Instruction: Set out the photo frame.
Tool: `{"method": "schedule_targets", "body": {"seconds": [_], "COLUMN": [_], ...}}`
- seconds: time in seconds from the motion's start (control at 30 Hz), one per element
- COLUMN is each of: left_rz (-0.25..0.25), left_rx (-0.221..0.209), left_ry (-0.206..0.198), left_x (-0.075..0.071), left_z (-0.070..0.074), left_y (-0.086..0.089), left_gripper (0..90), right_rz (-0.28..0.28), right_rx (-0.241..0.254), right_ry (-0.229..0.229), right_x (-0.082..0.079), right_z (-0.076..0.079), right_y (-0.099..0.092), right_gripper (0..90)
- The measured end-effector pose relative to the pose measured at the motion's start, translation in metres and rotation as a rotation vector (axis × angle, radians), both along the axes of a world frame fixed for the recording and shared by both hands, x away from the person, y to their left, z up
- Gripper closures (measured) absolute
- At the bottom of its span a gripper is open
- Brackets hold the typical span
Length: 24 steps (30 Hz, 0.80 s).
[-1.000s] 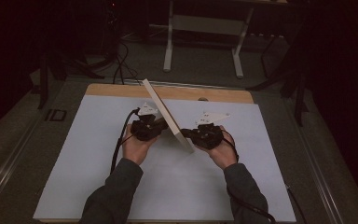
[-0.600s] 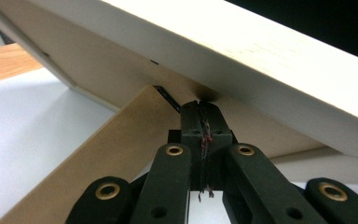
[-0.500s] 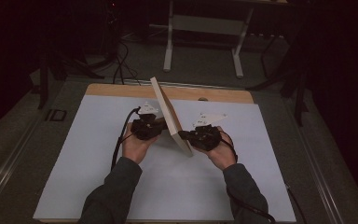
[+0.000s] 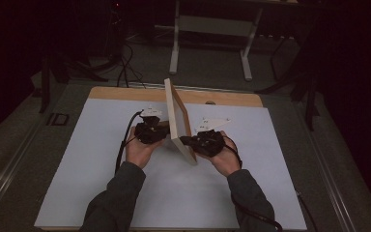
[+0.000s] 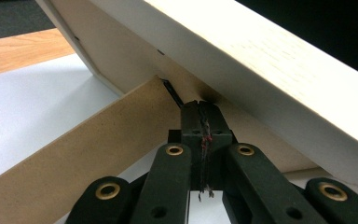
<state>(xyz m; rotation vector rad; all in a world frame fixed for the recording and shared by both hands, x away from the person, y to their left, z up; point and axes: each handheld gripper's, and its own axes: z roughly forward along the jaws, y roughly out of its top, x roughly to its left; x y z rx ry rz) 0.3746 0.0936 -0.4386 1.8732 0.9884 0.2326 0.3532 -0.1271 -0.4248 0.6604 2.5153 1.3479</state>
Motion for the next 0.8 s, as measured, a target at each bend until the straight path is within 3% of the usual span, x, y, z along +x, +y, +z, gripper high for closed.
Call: {"method": "schedule_targets", "body": {"seconds": [0.33,0.47,0.7,0.8], "left_rz": [-0.026,-0.043,-0.047,-0.022], "left_rx": [-0.031,-0.073,-0.080,-0.076], "left_ry": [0.005,0.015,0.021,0.027], "left_x": [0.001,0.002,0.003,0.003], "left_z": [-0.002,-0.004,-0.005,-0.004], "left_y": [0.000,0.003,0.004,0.005], "left_gripper": [90.0,90.0,90.0,86.6], "right_rz": [0.017,0.024,0.024,0.020], "right_rx": [0.000,0.000,-0.004,-0.014], "right_ry": [0.001,0.001,-0.002,-0.005], "right_x": [-0.002,-0.003,-0.003,-0.003], "right_z": [0.000,0.001,0.001,-0.001], "right_y": [0.007,0.010,0.011,0.010], "right_gripper": [89.8,89.8,89.7,86.0]}}
